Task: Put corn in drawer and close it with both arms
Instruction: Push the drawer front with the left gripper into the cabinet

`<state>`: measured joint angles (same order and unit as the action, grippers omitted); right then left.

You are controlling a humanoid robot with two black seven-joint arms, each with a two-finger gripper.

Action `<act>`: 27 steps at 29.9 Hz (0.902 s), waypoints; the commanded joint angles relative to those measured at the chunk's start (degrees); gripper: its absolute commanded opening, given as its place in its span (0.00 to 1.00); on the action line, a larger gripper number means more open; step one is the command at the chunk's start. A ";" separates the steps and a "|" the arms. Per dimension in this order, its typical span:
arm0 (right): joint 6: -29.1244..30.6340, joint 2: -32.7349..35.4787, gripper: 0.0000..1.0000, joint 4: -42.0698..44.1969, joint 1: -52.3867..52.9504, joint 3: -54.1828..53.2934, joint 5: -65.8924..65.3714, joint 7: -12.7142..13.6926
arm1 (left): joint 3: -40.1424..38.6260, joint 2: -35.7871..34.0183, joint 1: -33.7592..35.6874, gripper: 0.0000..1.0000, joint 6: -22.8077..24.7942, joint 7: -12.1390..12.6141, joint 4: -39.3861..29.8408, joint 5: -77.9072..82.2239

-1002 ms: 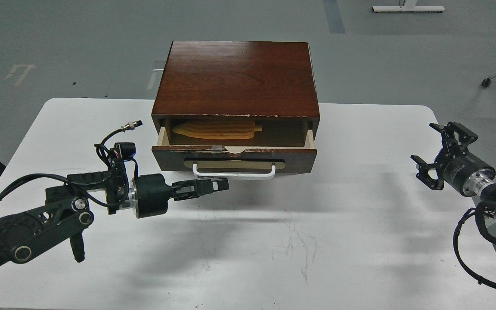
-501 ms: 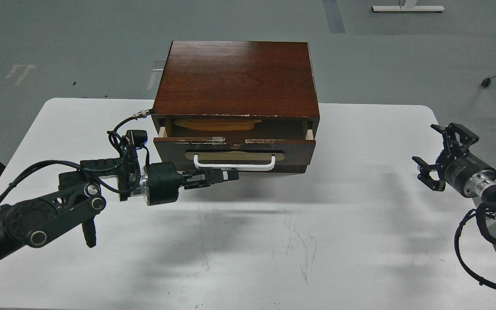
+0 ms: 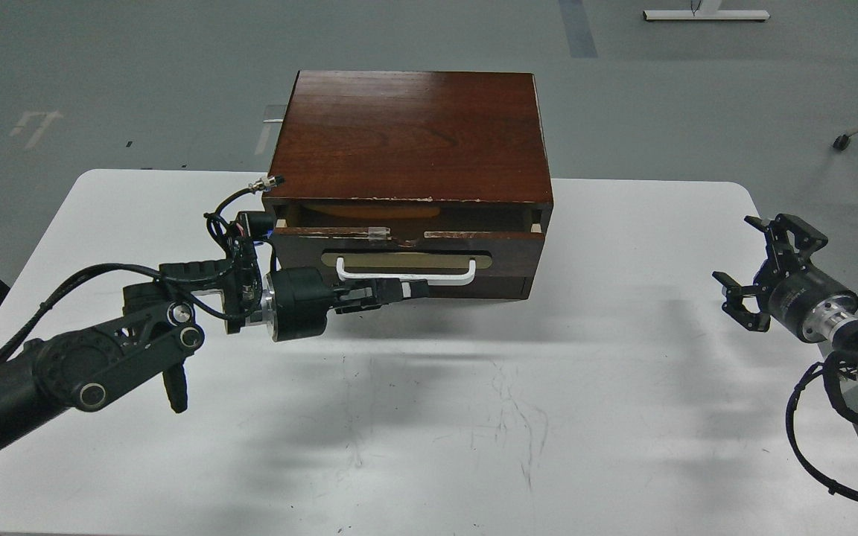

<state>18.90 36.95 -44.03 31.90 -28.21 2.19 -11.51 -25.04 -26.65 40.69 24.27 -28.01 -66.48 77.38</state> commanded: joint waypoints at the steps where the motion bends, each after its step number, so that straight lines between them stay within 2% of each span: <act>1: -0.01 -0.03 0.93 0.00 0.00 0.00 0.00 0.00 | 0.00 0.55 1.23 0.00 -0.01 0.01 2.05 -0.04; 27: -0.01 -0.03 0.93 -0.09 0.00 0.00 0.00 0.00 | -0.09 4.24 4.05 0.00 -0.37 0.01 8.03 -0.30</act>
<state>18.90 36.84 -44.11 31.90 -28.21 2.20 -11.51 -25.07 -23.35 44.64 23.62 -28.01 -58.46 77.27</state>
